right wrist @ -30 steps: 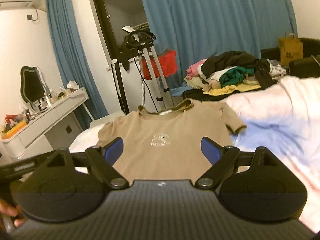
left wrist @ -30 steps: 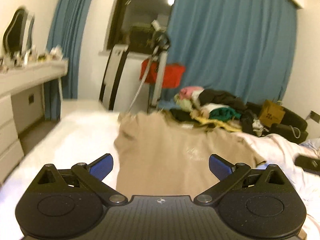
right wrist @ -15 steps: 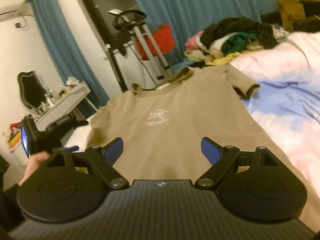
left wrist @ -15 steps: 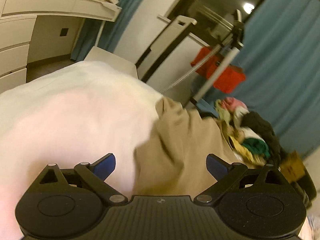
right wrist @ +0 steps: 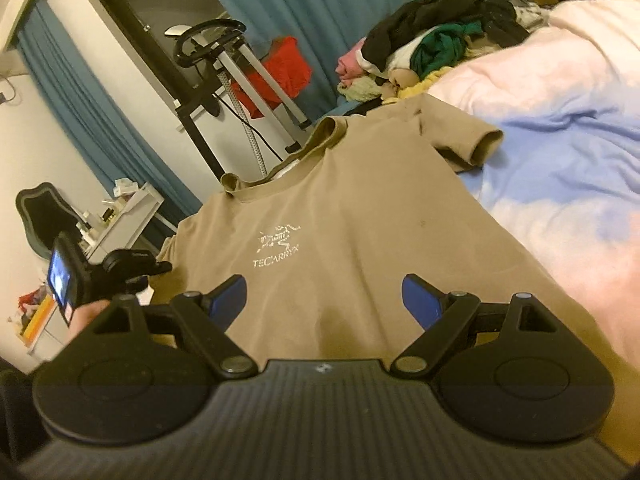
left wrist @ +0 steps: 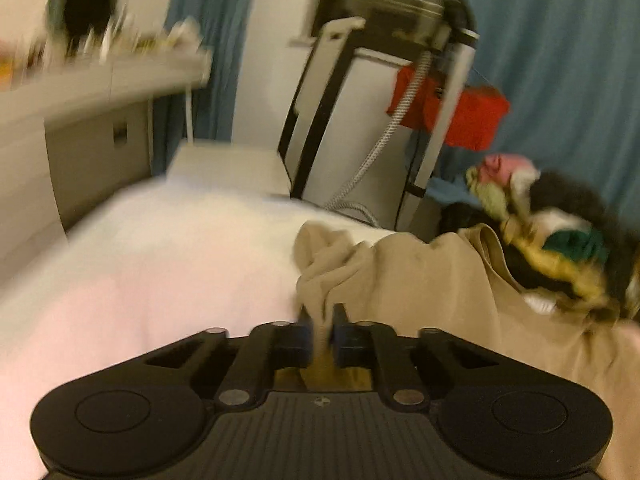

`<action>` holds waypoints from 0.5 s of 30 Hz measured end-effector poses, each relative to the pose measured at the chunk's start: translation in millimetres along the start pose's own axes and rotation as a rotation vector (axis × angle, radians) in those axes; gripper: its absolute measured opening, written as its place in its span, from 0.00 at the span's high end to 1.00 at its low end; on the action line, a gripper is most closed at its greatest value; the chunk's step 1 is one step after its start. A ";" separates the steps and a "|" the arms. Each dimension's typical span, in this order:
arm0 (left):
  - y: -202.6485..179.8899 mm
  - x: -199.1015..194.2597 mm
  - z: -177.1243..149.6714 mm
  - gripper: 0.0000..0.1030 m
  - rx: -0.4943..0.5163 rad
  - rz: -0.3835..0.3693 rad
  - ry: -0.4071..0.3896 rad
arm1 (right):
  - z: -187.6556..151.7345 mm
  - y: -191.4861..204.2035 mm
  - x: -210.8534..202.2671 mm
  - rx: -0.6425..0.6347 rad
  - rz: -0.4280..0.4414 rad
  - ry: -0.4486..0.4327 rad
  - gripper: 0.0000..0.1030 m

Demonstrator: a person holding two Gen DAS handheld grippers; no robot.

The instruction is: Fold clothes

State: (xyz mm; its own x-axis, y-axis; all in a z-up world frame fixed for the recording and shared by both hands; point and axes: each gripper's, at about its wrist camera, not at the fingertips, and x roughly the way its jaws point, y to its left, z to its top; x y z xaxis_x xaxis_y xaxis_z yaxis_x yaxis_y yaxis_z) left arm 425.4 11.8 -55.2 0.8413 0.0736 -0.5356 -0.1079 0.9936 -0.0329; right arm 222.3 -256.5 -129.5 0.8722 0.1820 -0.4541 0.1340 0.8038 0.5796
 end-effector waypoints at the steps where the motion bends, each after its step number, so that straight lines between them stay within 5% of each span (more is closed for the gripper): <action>1: -18.3 -9.1 0.7 0.93 0.079 0.007 -0.033 | -0.2 -1.3 -3.1 0.007 -0.001 -0.002 0.17; 7: -129.4 -47.9 -26.4 0.94 0.477 -0.080 -0.126 | 2.5 -15.0 -9.1 0.049 -0.056 0.005 0.17; 13: -189.3 -60.4 -78.4 0.86 0.624 -0.242 -0.072 | 10.5 -33.2 -12.8 0.111 -0.089 -0.023 0.17; 15: -185.0 -73.3 -90.0 0.73 0.613 -0.286 -0.081 | 10.5 -34.8 -12.8 0.118 -0.090 -0.022 0.17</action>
State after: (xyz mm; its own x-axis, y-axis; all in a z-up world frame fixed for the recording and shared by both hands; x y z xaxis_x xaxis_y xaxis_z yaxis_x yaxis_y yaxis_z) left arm 336.1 -185.1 -85.8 0.8315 -0.2171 -0.5113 0.4247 0.8419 0.3331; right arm 211.4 -292.7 -136.8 0.8641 0.0988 -0.4936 0.2652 0.7441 0.6132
